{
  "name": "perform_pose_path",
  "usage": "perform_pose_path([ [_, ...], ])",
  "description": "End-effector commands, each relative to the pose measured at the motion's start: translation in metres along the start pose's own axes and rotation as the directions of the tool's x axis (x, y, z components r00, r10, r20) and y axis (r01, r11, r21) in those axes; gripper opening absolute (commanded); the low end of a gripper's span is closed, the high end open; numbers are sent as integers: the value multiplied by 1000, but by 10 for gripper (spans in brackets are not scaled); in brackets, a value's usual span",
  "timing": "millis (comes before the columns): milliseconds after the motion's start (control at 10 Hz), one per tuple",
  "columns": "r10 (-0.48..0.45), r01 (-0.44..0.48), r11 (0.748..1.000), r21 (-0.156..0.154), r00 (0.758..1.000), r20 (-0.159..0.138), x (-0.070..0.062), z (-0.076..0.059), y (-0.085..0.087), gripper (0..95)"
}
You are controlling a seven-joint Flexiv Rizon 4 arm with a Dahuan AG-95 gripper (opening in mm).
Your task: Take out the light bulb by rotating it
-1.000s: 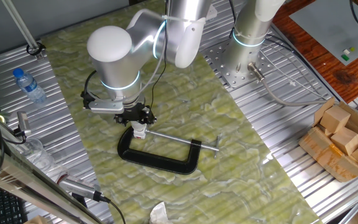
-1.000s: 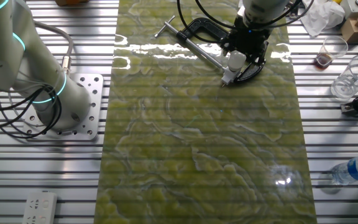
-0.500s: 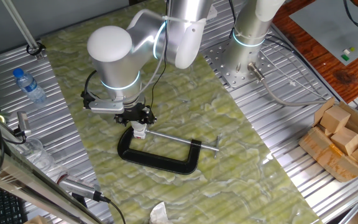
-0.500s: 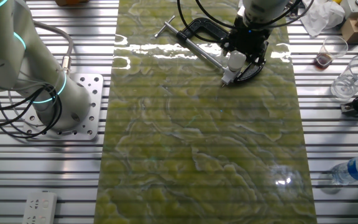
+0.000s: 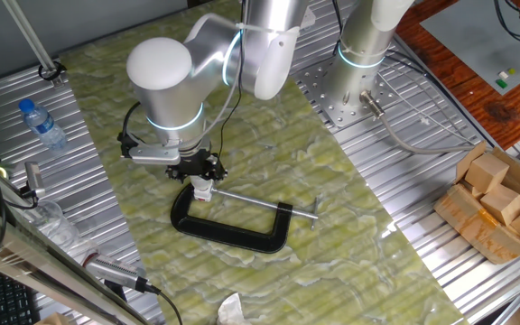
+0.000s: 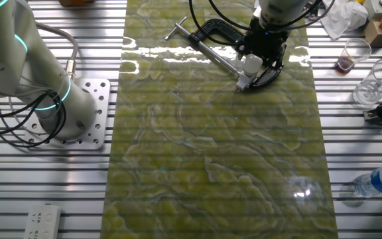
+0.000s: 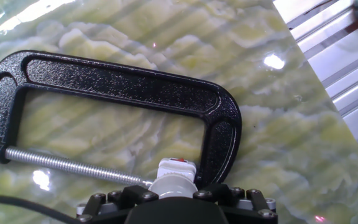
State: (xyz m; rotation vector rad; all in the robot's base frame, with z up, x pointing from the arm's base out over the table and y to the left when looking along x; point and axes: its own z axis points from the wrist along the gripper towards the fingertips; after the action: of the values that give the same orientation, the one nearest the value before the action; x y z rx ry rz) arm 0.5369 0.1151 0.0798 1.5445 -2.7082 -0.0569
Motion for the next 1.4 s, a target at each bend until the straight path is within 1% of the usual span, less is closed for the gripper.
perform_pose_path([
  [100,576,-575,817,-55,817,23,0,0,0,570],
  [500,582,-581,812,-56,813,22,0,-1,0,570],
  [700,608,-606,793,-60,794,20,0,-1,0,570],
  [800,639,-637,768,-71,769,22,0,-1,0,570],
  [900,653,-650,756,-74,757,22,0,-1,0,570],
  [1100,704,-701,709,-75,710,16,0,-1,0,570],
  [1200,719,-716,694,-74,695,14,0,-1,0,570],
  [1300,724,-722,688,-73,689,13,0,-1,0,570],
  [1400,736,-734,676,-68,677,14,0,-1,0,570],
])
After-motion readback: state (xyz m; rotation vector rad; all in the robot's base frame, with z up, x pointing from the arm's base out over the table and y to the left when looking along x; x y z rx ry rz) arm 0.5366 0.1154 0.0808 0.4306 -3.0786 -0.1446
